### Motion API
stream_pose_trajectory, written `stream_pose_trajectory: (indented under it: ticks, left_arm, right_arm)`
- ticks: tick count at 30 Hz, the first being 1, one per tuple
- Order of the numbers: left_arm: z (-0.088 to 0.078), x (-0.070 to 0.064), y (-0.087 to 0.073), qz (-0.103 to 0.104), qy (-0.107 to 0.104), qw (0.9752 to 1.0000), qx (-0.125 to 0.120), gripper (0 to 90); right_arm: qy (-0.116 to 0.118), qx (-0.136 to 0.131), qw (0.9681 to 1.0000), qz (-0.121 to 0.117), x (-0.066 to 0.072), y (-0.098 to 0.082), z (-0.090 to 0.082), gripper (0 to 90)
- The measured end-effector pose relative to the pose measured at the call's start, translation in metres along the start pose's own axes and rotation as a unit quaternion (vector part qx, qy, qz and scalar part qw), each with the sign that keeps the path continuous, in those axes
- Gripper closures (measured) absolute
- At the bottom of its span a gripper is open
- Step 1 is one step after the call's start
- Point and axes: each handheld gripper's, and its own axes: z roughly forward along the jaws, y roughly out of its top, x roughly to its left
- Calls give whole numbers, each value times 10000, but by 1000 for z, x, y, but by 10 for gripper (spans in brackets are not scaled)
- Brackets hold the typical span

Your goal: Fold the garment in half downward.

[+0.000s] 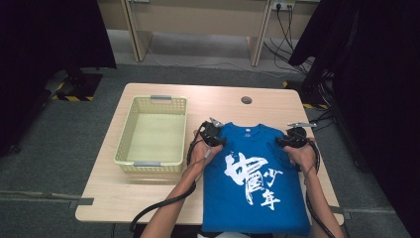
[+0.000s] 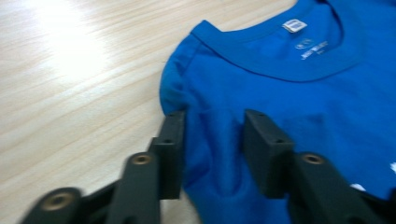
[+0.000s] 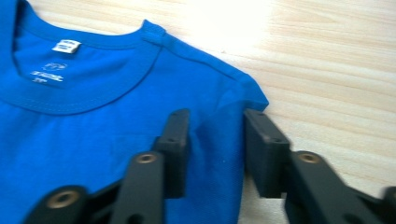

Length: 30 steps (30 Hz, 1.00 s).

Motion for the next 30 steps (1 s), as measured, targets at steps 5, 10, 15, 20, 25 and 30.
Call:
stream_pose_trajectory:
  ticks: [5, 10, 15, 20, 25, 30]
  left_arm:
    - [-1, -5, 0, 62, -71, 10000, 32, 750]
    - [-2, -6, 1, 138, -94, 9999, 32, 792]
    - [-4, -7, 2, 197, -151, 9997, 32, 819]
    - [-9, -5, 8, 204, -147, 9996, -98, 825]
    - [-17, -5, 16, 274, -70, 9993, -247, 826]
    - [-29, -3, 30, 316, -14, 9982, -512, 826]
  right_arm:
    - [107, -44, 9999, 30, 4, -1, 0, 768]
    - [178, -108, 9997, 104, 4, -3, -1, 814]
    - [201, -236, 9995, 87, 5, -2, -7, 824]
    - [195, -382, 9991, 59, 7, 5, -16, 829]
    - [170, -600, 9981, -5, 9, 16, -26, 831]
    - [154, -820, 9965, -78, 11, 29, -39, 831]
